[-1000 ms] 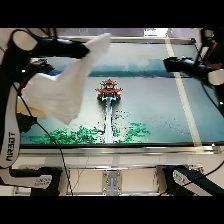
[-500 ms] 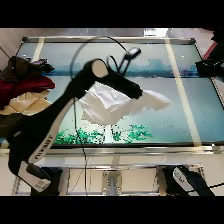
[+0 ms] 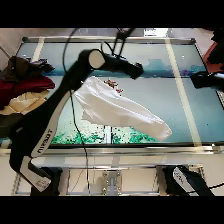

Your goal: Fold the shirts.

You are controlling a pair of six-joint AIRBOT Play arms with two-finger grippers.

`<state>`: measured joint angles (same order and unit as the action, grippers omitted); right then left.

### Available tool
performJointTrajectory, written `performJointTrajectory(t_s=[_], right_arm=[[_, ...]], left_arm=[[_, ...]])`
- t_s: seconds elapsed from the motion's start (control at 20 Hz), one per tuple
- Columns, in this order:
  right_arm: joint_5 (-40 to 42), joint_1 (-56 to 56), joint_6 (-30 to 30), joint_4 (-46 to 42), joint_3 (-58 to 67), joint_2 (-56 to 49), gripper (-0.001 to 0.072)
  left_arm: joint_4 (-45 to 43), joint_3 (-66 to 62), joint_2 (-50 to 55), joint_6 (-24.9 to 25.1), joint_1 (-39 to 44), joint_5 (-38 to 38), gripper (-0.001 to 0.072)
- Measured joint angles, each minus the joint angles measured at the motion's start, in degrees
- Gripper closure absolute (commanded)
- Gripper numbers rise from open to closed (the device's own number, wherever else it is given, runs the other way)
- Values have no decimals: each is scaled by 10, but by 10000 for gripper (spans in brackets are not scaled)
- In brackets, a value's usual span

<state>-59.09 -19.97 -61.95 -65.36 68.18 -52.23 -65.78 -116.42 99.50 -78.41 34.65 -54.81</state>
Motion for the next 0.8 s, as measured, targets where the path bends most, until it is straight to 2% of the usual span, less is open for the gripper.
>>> performJointTrajectory(t_s=[0.2, 0.35, 0.45, 0.6, 0.8], right_arm=[[-16, 0, -3, -5, -88, 0, 172], [-23, 0, -16, -24, -173, 0, 172], [-17, 0, -24, -46, -231, 0, 171], [32, 0, -31, -68, -304, -4, 169], [86, 0, -14, -20, -345, -55, 126]], left_arm=[[-160, 6, -10, -68, -85, -136, 67], [-213, 40, -13, -89, -143, -207, 67], [-229, 63, -12, -97, -169, -221, 67], [-240, 84, -6, -101, -188, -217, 67], [-239, 93, 1, -104, -196, -183, 67]])
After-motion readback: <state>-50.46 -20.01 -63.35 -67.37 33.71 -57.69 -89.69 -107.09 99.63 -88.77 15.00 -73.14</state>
